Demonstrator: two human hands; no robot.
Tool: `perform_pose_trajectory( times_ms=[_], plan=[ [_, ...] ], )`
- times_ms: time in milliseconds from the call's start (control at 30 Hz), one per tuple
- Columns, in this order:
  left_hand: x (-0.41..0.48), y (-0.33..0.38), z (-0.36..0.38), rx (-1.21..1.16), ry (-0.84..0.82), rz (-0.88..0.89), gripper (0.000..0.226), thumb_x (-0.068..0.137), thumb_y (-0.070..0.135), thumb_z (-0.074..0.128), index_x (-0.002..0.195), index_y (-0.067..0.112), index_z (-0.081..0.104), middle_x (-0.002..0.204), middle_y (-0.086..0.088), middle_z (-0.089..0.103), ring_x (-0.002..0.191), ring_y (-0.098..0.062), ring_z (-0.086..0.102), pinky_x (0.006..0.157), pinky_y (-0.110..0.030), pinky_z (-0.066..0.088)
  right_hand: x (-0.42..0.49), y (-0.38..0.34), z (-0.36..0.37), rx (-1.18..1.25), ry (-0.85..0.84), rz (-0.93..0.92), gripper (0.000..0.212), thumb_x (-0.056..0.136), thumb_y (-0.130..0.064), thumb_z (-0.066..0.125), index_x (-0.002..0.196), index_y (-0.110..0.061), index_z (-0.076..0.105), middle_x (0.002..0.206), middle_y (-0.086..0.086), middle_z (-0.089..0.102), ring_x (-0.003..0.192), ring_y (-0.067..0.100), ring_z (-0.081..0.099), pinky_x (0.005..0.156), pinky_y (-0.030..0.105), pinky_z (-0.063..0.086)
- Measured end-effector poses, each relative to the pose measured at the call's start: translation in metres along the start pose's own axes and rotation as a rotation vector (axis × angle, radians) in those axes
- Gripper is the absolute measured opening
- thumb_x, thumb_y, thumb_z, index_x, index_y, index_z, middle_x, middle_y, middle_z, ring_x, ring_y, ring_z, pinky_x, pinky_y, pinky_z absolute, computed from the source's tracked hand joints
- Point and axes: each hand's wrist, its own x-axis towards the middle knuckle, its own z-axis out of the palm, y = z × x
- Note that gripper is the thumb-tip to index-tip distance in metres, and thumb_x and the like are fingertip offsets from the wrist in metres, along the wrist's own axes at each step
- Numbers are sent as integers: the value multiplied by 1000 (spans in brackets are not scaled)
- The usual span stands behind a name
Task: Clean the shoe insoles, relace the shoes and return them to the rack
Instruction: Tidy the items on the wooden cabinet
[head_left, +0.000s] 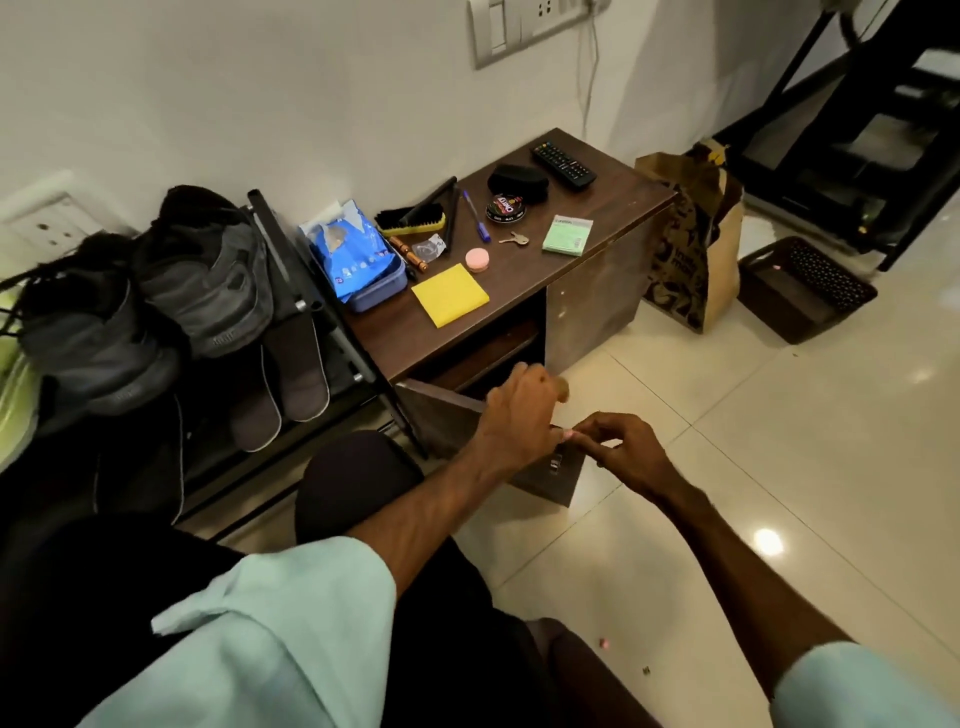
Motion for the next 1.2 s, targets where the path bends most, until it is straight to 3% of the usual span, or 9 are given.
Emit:
perform_pose_trajectory(
  times_ms=[167,267,333,433,567,667,767,933,1200],
  plan=[
    [-9,-18,-8,-93,-399,108,20,95,26,69,110,16,79,93,1,76,71,-8,60,76,-32,57,-4,-10,0,-3,-246,46,16,93,-33,74,94,-19,82,85,-2,77,80,18,71,63,24,56],
    [-8,-29,-12,-107,-519,171,21,90,24,75,107,12,79,97,0,76,78,-10,67,81,-32,58,13,-12,-3,-56,-423,91,22,98,-32,68,96,-15,82,88,-3,79,84,14,73,67,28,60],
    [-8,-35,-14,-118,-584,200,21,89,25,77,106,13,78,100,1,75,85,-10,68,87,-37,59,34,-16,1,-151,-292,40,22,97,-33,69,97,-14,81,91,-5,78,81,8,71,69,26,58],
    [-7,-40,-21,-118,-694,246,21,88,24,77,105,12,79,103,-2,75,92,-14,69,92,-37,58,77,-17,13,-445,-41,-78,20,97,-19,68,114,-13,75,115,3,74,101,17,68,86,30,53],
    [-1,-47,-20,-87,-971,206,17,83,19,83,97,10,81,92,-1,77,86,-13,71,91,-36,58,149,-25,34,-920,-156,-280,41,93,-8,61,133,0,60,137,18,59,134,34,50,114,38,38],
    [2,-59,-12,-87,-1114,132,21,77,22,87,94,11,82,83,5,76,90,-15,71,94,-40,57,199,-27,42,-1481,-300,-337,61,98,-30,56,150,-1,43,157,24,39,152,40,25,127,48,17],
    [7,-68,-5,-108,-1068,144,25,77,34,86,92,15,82,90,4,77,92,-14,71,91,-40,57,225,-29,39,-1901,-424,-199,72,98,-41,55,160,-17,27,168,12,22,157,35,8,127,55,4],
    [17,-80,2,-48,-1009,112,53,85,64,69,93,12,77,89,0,75,81,-15,68,87,-43,58,210,-33,46,-2155,-464,-146,73,98,-34,58,161,-24,22,170,11,13,157,37,3,126,57,-1],
    [70,-75,-12,44,-240,7,17,94,23,52,100,22,68,101,-2,70,93,-27,67,87,-43,54,146,3,-5,-1992,-284,98,56,105,-33,49,157,-18,34,160,14,34,147,36,29,120,45,22]
  ],
)
